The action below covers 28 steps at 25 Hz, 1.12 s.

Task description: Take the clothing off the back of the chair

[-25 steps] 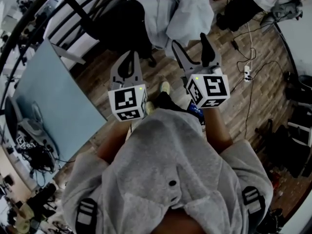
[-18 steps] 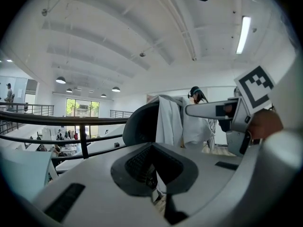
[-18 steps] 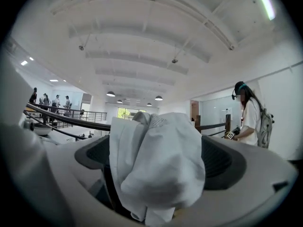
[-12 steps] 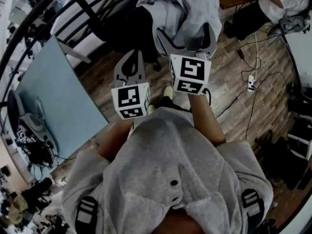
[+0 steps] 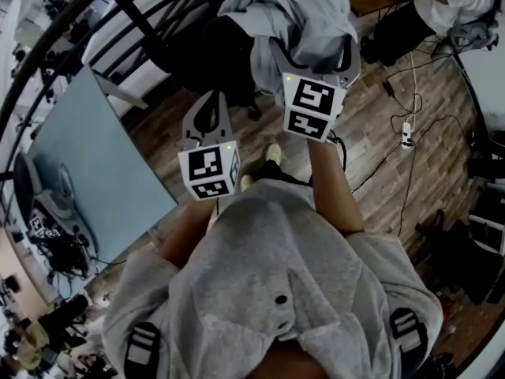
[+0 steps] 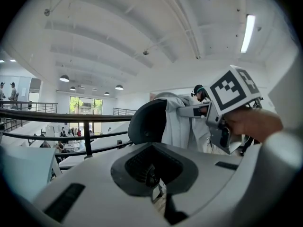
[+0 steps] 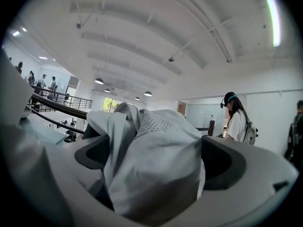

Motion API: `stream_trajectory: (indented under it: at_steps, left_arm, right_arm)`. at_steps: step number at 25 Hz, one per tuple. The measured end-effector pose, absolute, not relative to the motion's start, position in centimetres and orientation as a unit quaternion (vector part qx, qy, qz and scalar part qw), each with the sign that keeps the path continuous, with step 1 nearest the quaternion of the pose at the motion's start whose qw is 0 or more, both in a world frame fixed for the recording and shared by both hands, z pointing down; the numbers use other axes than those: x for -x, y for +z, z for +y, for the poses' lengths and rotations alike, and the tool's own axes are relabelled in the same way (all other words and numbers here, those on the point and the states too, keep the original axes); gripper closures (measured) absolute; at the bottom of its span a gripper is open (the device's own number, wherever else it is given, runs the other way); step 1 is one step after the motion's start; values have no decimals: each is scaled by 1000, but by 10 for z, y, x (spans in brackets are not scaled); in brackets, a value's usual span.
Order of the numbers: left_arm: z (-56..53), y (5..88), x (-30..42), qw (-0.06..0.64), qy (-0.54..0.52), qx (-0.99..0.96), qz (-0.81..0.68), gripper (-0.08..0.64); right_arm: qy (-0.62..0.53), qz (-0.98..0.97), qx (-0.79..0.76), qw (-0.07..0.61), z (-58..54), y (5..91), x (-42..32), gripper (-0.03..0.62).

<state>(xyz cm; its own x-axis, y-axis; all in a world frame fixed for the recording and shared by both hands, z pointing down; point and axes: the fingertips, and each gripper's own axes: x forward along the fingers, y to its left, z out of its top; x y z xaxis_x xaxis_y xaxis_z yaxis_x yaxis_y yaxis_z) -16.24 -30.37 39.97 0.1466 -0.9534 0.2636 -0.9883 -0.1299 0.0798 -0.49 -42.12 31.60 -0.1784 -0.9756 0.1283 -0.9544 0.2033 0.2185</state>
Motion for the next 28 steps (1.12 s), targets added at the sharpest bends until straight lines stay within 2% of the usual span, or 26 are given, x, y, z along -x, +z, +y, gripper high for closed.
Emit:
stream_trajectory:
  at_steps: [5,13,22,23,28]
  left_arm:
    - [-303,393,159,115,68,-751,-646,549]
    - [-300,396,166,118,69,-746,-651,549]
    - [-308,389,166,109,65,-744,-656,549]
    - [-309,388,166,108,65,-743,-657,549]
    - [-313,386,164,108,65,-742,-659,549]
  right_arm:
    - [16,-786,-606,123,-442,325,-4,8]
    - [86,-833,-519,171,-467,357,-6,8]
    - [76,-854,-477,193,-485,367,3,11]
    - [76,-855,-476,193,-485,367,3,16]
    - [101,-864,-453,193,-480,369,3,136]
